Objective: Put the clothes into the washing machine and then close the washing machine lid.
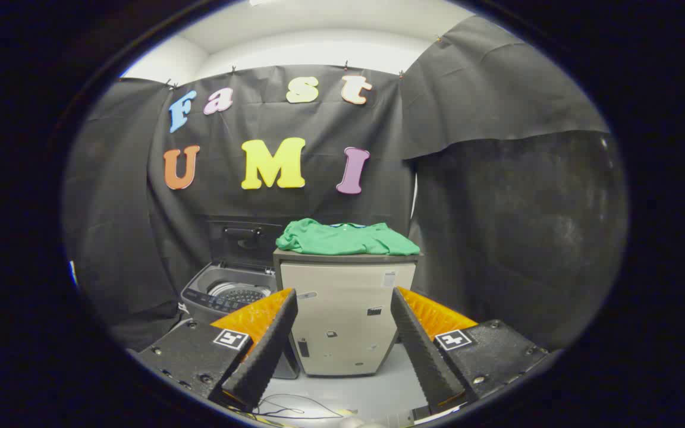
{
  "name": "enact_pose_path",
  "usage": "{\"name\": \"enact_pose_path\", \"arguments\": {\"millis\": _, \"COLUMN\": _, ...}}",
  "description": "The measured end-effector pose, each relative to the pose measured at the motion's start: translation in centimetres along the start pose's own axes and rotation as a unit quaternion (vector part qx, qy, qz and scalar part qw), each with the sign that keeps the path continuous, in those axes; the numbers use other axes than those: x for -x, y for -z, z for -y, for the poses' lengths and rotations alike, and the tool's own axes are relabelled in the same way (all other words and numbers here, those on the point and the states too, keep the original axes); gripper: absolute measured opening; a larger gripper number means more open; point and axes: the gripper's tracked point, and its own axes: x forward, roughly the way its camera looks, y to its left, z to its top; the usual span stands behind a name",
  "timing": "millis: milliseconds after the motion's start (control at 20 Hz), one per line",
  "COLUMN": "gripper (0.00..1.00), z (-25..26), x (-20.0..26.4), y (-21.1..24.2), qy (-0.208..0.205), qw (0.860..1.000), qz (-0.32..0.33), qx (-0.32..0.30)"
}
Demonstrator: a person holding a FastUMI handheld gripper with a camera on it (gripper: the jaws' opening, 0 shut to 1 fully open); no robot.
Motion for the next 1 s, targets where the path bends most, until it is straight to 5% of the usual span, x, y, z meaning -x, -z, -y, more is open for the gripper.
{"name": "enact_pose_path", "arguments": {"millis": 1000, "gripper": 0.99, "z": -0.7, "x": -0.5, "y": -2.2, "qy": 0.014, "qw": 1.0, "qz": -0.001, "qx": 0.001}}
